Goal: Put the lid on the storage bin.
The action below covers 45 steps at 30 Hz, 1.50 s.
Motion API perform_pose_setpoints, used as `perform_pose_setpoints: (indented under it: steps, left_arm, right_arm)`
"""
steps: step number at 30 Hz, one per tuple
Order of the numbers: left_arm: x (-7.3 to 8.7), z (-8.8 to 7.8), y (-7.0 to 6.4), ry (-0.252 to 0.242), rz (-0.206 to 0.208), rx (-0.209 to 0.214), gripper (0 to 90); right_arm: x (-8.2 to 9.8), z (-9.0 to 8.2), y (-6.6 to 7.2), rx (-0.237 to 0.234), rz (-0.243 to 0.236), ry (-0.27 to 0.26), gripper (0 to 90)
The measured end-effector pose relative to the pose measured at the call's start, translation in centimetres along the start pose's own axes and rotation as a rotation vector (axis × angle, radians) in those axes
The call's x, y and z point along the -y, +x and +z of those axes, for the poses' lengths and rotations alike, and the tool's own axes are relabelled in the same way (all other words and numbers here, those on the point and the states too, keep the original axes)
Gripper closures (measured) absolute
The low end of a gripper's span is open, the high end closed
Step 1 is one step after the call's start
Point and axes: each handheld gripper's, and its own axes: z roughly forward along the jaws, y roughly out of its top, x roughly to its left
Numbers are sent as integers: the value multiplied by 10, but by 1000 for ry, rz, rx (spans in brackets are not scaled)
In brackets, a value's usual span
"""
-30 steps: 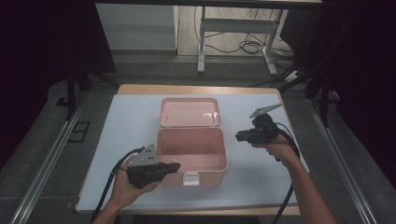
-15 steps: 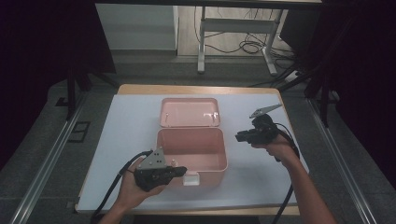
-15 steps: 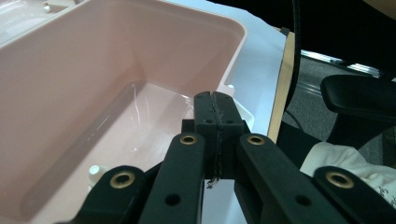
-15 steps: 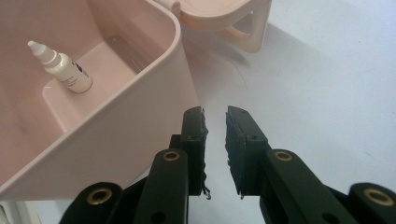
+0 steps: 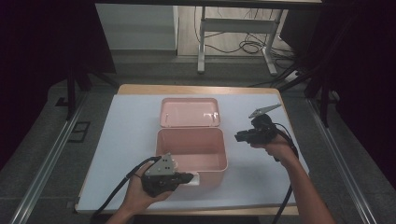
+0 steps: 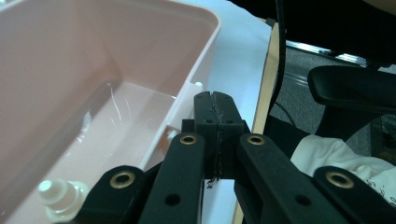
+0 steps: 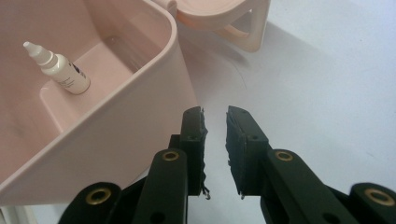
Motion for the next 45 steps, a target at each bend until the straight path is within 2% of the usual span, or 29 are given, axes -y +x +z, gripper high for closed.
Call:
perform_pose_setpoints:
  steps: [7, 19, 29, 31, 35, 39, 45]
  left_arm:
    - [1, 7, -2, 23, 15, -10, 900]
    - [2, 13, -2, 41, 18, -13, 900]
    - [3, 14, -2, 41, 14, -11, 900]
    - [3, 14, -2, 40, 13, -11, 900]
    - [3, 14, -2, 38, 9, -9, 900]
    - [4, 14, -2, 36, 6, -8, 900]
    - [3, 14, -1, 43, 12, -6, 900]
  right_arm:
    - [0, 0, 0, -1, 3, -1, 763]
    - [1, 0, -2, 1, 9, -7, 750]
    - [-4, -1, -6, 13, 52, -31, 677]
    - [-6, -1, -7, 7, 81, -39, 652]
    - [-14, 2, -9, 21, 104, -53, 593]
    - [-26, 5, -15, 39, 140, -65, 583]
    - [-49, 16, -19, 69, 180, -54, 585]
